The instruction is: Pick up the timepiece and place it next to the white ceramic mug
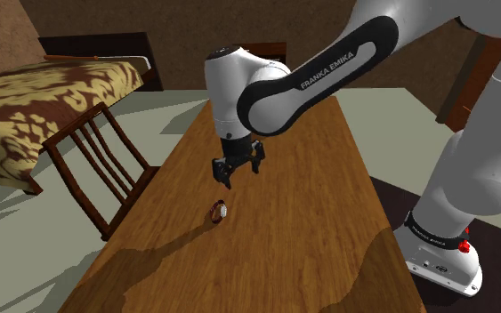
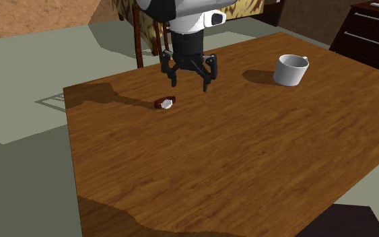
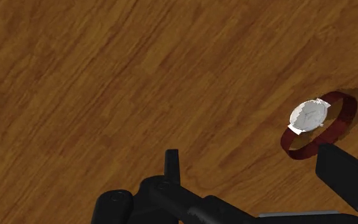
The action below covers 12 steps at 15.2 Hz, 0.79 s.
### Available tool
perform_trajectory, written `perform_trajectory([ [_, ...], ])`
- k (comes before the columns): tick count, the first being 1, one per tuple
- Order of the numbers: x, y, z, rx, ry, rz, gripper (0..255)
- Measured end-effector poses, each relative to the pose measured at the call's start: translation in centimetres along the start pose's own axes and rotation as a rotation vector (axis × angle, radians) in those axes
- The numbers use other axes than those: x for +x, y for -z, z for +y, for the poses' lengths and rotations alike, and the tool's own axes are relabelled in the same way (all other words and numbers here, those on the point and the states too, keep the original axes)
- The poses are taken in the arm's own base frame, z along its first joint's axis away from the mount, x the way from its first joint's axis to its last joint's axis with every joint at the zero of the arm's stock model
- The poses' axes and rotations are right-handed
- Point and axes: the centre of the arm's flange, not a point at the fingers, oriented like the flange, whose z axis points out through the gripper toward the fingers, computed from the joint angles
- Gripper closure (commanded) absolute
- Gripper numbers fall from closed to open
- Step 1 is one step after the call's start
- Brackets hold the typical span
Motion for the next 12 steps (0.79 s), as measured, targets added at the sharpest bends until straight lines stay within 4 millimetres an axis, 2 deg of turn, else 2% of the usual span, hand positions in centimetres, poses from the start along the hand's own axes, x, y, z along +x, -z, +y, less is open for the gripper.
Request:
perform_trajectory([
  [6, 2.8, -2.1, -6.1, 0.003, -0.052, 0.032, 0],
  [8, 3.0, -3.0, -6.7, 0.003, -0.058, 0.035, 0],
  [12, 3.3, -5.0, -6.8, 0.003, -0.059, 0.036, 0],
])
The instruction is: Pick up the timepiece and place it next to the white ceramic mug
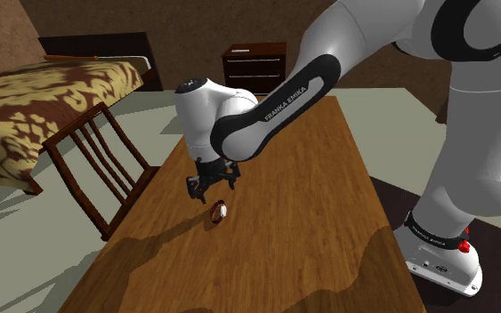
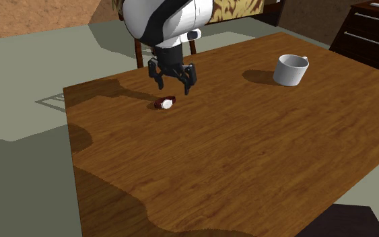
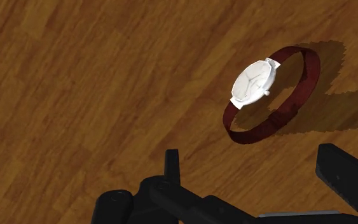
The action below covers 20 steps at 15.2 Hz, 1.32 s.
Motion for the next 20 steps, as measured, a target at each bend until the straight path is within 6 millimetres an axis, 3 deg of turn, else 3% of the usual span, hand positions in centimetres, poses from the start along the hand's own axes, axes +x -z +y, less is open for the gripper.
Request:
perform_trajectory([
  [3, -0.08, -1.14, -0.06, 0.000, 0.000, 0.000, 0],
  [8, -0.06, -1.33, -0.06, 0.000, 0.000, 0.000, 0],
  [9, -0.06, -1.33, -0.06, 0.000, 0.000, 0.000, 255],
  [18, -0.09, -1.29, -0.06, 0.000, 0.000, 0.000, 255],
  [19, -0.09, -1.29, -0.06, 0.000, 0.000, 0.000, 0],
  [20, -0.09, -1.29, -0.06, 0.000, 0.000, 0.000, 0],
])
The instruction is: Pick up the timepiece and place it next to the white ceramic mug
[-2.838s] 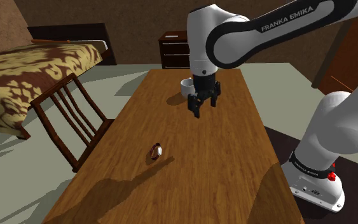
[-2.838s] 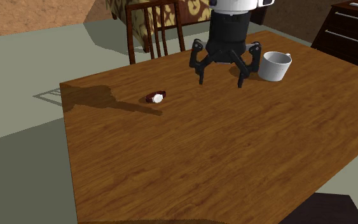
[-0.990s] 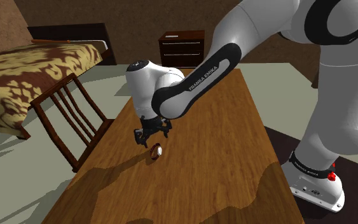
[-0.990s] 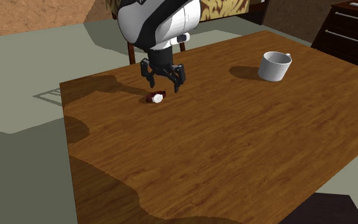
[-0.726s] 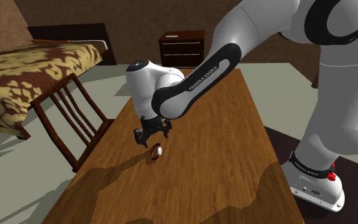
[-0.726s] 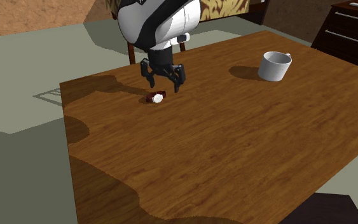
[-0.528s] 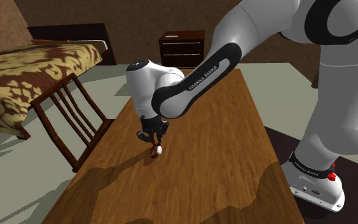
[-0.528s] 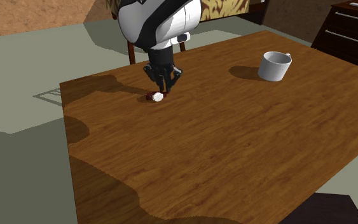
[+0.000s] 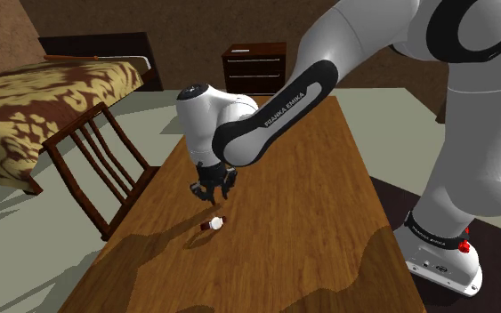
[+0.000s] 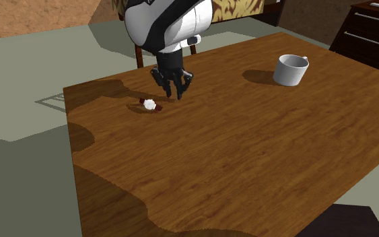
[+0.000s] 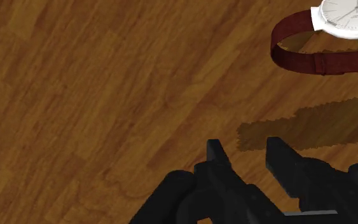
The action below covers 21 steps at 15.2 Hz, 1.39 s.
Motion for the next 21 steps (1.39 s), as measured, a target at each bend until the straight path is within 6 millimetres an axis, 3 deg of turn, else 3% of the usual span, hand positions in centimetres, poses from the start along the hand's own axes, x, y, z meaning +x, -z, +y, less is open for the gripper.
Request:
perform_trajectory([
  [2, -0.8, 0.7, -0.1, 0.008, -0.153, -0.024, 0],
  [7, -4.4, 3.4, -2.0, 0.040, -0.843, -0.124, 0],
  [9, -5.0, 3.8, -2.7, 0.044, -1.016, -0.149, 0],
  [16, -5.4, 0.7, -3.3, 0.044, -1.078, -0.159, 0],
  [21, -5.5, 0.4, -3.4, 0.044, -1.079, -0.159, 0],
])
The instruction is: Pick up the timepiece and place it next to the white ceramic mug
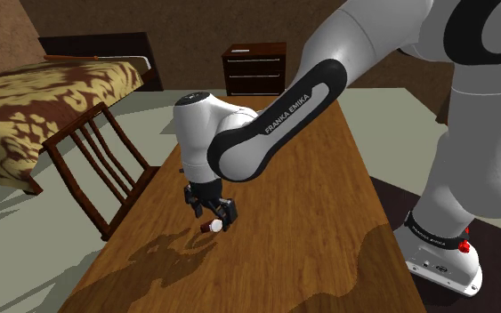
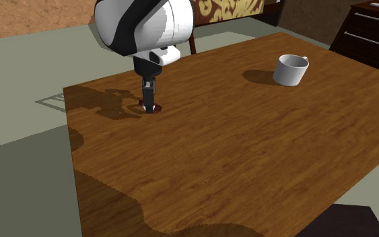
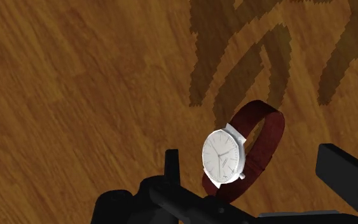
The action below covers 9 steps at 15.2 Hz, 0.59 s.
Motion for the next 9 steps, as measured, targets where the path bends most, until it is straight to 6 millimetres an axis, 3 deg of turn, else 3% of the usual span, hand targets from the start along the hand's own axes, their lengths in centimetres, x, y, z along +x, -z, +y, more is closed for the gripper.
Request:
perform_trajectory([
  [1, 0.00, 0.00, 0.00, 0.000, 0.000, 0.000, 0],
  [2, 0.00, -0.01, 0.00, 0.000, 0.000, 0.000, 255],
  [9, 0.00, -0.01, 0.00, 0.000, 0.000, 0.000, 255],
])
